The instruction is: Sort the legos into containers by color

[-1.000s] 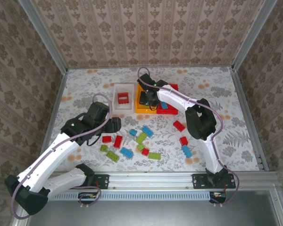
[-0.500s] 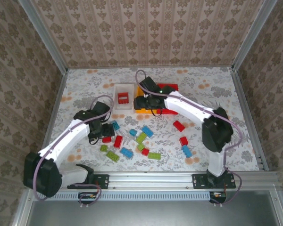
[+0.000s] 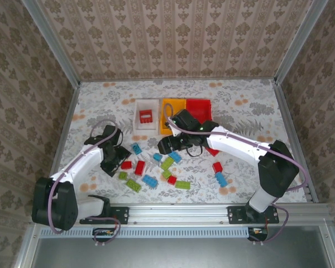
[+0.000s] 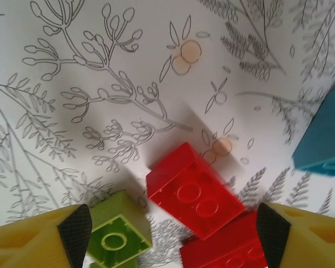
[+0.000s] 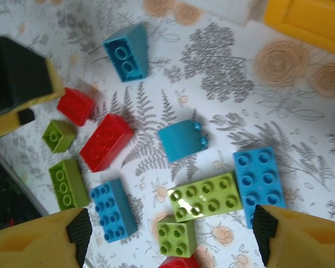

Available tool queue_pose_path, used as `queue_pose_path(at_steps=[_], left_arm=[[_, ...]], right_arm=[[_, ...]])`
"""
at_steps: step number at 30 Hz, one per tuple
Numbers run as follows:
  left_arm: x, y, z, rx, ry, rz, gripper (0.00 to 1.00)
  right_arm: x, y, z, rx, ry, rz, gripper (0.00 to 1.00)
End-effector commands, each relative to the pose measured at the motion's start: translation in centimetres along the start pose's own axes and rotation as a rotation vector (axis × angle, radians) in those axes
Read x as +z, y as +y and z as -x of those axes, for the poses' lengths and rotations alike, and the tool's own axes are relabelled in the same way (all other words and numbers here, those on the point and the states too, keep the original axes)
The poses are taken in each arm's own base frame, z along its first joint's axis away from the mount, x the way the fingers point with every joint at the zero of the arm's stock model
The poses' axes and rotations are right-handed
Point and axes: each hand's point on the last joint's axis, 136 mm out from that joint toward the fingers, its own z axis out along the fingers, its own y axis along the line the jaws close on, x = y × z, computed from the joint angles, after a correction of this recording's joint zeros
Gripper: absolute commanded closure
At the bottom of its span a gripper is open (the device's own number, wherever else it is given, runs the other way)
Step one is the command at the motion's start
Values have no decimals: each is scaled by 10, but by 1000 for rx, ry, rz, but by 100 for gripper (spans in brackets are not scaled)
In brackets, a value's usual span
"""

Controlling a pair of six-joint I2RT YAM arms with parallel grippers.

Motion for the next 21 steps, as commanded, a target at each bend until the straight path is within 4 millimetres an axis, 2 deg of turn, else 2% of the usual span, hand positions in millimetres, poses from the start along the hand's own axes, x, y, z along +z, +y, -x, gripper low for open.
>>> queue_pose_path(at_steps=[1, 5, 10, 15, 21], left_arm=[[4, -13, 10, -117, -17, -48, 19], [13, -10, 15, -143, -18, -39, 19], [27, -6, 3, -184, 34, -39, 20], [33, -11, -8, -210, 65, -48, 23], [39, -13, -12, -224, 72, -41, 35]], right_arm=[[-18, 30, 8, -77, -41, 115, 20], [-19, 34, 7, -72, -36, 139, 20], [-21, 37, 7, -65, -37, 152, 20], [-21, 39, 8, -56, -42, 163, 20], [-24, 43, 9, -51, -50, 183, 20]])
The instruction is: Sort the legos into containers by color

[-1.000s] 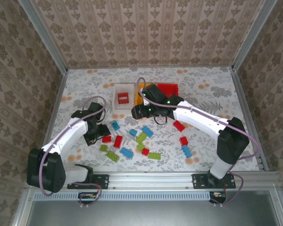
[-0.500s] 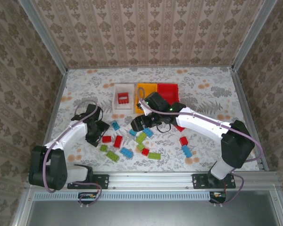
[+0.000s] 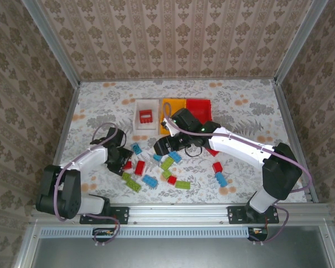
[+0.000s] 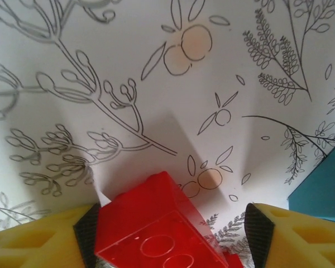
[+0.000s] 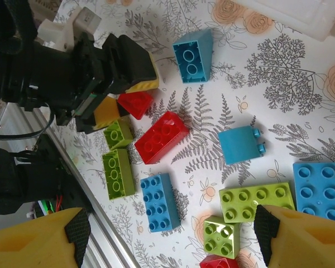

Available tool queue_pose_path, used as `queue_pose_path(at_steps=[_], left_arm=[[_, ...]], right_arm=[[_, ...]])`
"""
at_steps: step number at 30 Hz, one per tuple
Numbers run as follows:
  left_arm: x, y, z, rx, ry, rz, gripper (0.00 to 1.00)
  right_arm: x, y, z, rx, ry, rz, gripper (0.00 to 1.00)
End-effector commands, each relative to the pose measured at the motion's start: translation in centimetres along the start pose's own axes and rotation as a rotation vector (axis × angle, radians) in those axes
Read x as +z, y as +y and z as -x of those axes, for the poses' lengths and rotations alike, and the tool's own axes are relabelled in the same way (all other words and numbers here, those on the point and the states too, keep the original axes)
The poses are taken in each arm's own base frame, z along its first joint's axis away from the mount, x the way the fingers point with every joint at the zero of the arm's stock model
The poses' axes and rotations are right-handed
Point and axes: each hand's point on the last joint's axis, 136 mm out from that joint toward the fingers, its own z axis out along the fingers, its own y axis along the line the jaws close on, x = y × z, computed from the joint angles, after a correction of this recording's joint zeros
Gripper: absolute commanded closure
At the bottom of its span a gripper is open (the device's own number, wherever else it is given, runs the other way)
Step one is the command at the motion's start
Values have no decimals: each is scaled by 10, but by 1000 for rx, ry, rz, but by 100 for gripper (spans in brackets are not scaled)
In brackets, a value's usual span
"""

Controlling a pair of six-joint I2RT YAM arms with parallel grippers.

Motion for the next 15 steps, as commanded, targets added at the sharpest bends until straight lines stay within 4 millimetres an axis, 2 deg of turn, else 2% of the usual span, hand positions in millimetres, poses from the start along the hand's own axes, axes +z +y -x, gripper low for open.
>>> queue_pose_path(at_steps=[1, 4, 11, 13, 15], left_arm=[[4, 1, -2, -42, 11, 2, 37], [5, 4, -1, -50, 5, 16, 45], [9, 4, 0, -52, 1, 16, 55], [5, 1, 2, -37, -11, 7, 60], [-8, -6, 7, 2, -49, -9, 64]], right_arm=[[-11, 15, 5, -9, -29, 51, 20], [-13, 15, 3, -5, -33, 48, 21], [-17, 14, 1, 4, -40, 42, 21], [-20, 14, 2, 3, -47, 39, 22], [-28, 16, 6, -9, -78, 30, 22]])
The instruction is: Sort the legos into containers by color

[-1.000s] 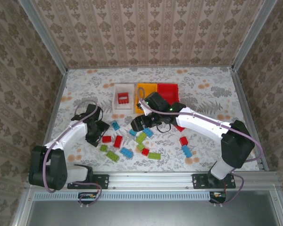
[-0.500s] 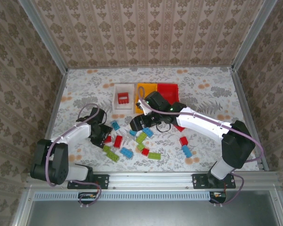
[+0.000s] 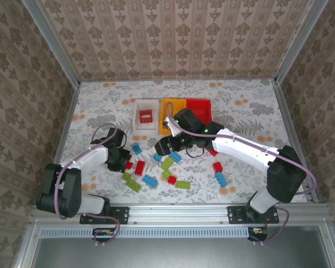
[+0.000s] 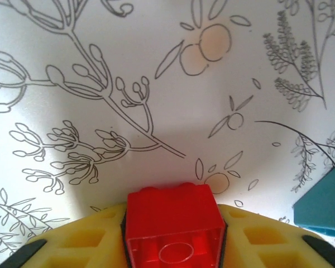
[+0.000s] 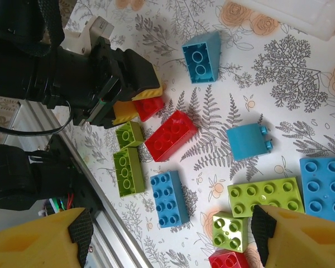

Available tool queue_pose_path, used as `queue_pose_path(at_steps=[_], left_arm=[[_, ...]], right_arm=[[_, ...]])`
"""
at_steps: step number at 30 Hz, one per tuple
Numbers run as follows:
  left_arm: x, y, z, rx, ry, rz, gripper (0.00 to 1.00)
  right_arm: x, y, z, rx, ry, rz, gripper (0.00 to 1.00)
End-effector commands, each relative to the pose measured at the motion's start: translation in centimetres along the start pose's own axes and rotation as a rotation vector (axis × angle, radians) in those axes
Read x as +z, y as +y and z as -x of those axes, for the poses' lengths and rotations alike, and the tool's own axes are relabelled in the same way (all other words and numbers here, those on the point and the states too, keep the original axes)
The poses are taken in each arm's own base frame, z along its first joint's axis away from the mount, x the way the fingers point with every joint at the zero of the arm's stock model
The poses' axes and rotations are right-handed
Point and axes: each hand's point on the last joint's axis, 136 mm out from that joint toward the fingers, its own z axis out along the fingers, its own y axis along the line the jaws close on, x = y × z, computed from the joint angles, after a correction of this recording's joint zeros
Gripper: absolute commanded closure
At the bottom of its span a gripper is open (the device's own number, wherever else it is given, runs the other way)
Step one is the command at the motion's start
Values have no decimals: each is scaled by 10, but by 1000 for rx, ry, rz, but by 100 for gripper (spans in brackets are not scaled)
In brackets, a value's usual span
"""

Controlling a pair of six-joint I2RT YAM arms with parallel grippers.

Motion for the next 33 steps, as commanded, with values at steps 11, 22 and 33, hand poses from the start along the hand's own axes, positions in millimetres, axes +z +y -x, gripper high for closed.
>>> queue_pose_path(at_steps=[11, 22, 33], left_arm=[[-82, -118, -3, 576, -195, -119, 70], [-40, -214, -1, 850, -188, -11, 69], [-12, -225, -3, 891, -134, 36, 48]], right_arm=[[-65, -7, 58, 53, -328, -46, 21], [-81, -38, 80, 148, -377, -83, 21], [-91, -76, 39, 231, -330, -208, 21]])
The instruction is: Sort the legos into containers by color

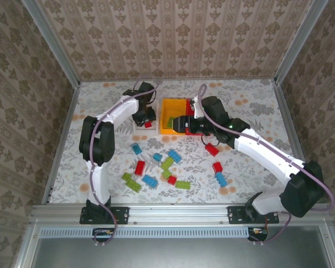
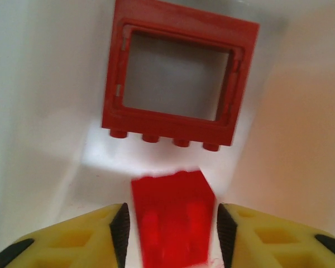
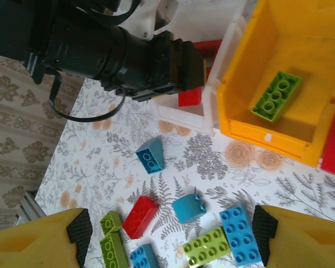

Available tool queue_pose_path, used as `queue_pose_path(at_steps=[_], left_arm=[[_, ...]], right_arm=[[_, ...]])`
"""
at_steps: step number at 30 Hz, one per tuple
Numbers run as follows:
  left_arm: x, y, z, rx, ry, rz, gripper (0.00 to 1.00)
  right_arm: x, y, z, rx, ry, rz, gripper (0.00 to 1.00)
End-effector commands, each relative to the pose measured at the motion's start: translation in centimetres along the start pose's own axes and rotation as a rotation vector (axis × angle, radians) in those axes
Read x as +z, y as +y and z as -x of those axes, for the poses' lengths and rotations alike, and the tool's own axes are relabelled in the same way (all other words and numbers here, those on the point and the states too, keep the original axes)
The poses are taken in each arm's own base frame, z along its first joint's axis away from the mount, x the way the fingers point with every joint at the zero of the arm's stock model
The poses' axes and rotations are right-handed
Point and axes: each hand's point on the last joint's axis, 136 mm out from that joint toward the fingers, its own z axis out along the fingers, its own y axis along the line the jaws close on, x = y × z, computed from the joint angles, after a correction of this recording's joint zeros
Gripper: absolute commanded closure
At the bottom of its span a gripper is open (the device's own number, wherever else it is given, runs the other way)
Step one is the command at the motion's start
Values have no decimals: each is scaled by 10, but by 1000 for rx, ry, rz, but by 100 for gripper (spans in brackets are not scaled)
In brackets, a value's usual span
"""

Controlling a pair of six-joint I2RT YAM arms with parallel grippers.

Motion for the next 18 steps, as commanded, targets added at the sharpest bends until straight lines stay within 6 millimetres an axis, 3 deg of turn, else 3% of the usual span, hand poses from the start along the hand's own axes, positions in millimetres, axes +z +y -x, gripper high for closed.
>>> queue_pose_path(at_steps=[1, 7, 11, 14, 16, 18], left_arm=[[-9, 2, -1, 25, 10, 8, 46], [-31, -11, -8, 56, -16, -26, 43], [-60, -13, -11, 56, -74, -52, 40], [-87, -16, -26, 95, -125, -101, 38], [-101, -15, -41, 119, -145, -133, 36], [-117, -15, -62, 159, -158, -185, 34]], right_arm=[[-9, -24, -17, 34, 25, -85, 21], [-13, -50, -56, -21, 137, -180, 22], [-2, -54, -100, -162, 279, -215, 23], [8, -56, -134, -242, 404, -236, 27], [4, -61, -141, -246, 429, -268, 29], [-13, -81, -141, -228, 423, -397, 30]])
